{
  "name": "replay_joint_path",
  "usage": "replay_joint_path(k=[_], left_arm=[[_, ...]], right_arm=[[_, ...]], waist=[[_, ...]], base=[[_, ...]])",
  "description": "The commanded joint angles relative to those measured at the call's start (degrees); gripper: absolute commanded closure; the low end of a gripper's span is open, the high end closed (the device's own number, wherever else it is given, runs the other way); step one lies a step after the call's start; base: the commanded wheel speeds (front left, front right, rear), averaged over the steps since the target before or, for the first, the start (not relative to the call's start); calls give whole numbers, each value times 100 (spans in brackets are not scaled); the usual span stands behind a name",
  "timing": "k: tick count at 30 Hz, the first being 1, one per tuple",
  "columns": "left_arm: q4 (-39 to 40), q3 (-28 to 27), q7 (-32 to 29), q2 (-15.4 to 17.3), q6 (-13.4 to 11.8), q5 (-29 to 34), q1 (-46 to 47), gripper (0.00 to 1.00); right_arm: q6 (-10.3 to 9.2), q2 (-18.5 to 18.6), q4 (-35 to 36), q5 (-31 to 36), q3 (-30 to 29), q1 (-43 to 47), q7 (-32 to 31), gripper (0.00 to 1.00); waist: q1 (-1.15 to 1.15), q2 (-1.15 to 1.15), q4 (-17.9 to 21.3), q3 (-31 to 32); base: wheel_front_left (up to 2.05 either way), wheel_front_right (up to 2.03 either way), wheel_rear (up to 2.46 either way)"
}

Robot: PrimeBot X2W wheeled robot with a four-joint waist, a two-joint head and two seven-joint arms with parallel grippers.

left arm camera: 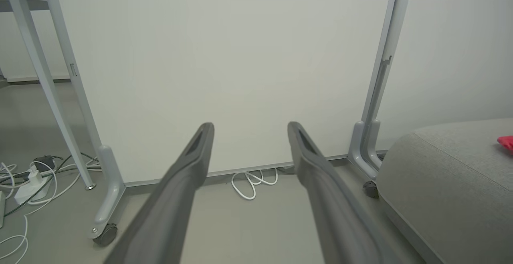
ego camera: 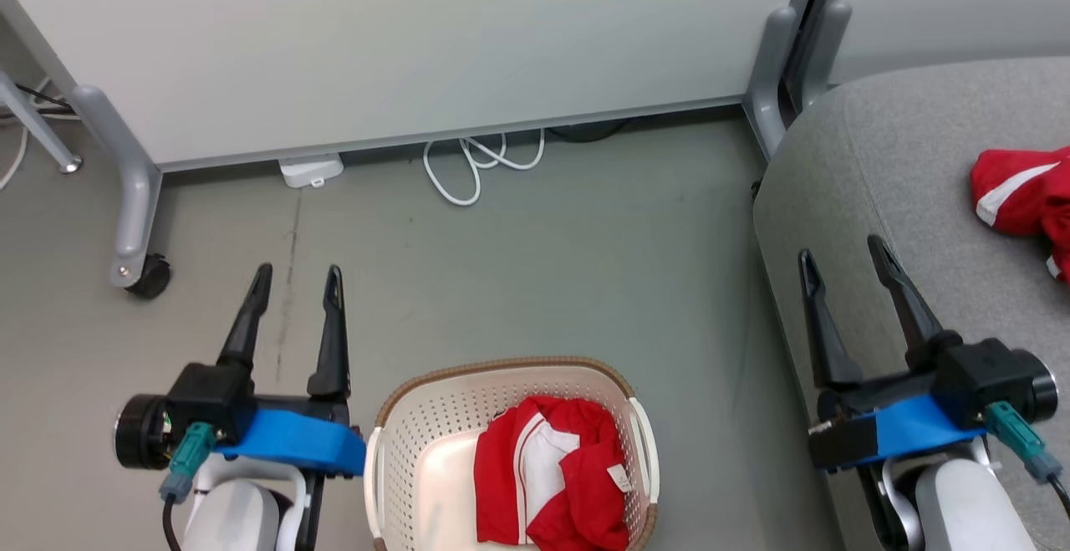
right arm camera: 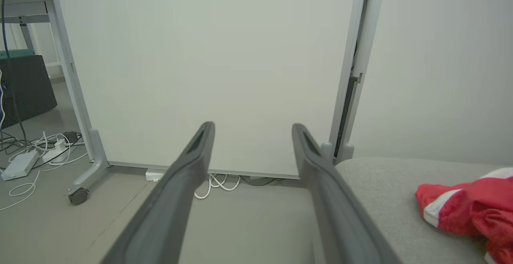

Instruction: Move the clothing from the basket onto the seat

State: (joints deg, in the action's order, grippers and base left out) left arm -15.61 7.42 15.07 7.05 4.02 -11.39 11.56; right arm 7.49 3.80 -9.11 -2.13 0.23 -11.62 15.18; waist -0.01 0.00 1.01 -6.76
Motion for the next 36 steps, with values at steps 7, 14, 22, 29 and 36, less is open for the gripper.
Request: replay_joint_path(k=[7,14,22,29,36], left_arm=[[-36,-285,15,-180,136,197,-329,0],[-112,-465,15,-278,214,313,-447,0],[-166,-586,15,-334,278,422,-502,0],[-160,-627,15,-364,308,478,-499,0],[-304,-407,15,-373,342,598,-305,0]], right_arm=[[1,-65,39,-54,-158,467,-4,0],[1,-89,-6,-68,-204,648,-4,0],[1,-97,-46,-74,-226,698,-4,0],[1,-97,-24,-114,-234,680,-4,0],[1,-96,8,-120,-207,611,-4,0]], waist=[[1,0,-68,225],[1,0,-104,252],[1,0,-105,304],[1,0,-113,305],[1,0,-93,196]], base=[[0,0,0],[0,0,0],[0,0,0],[0,0,0],[0,0,0]])
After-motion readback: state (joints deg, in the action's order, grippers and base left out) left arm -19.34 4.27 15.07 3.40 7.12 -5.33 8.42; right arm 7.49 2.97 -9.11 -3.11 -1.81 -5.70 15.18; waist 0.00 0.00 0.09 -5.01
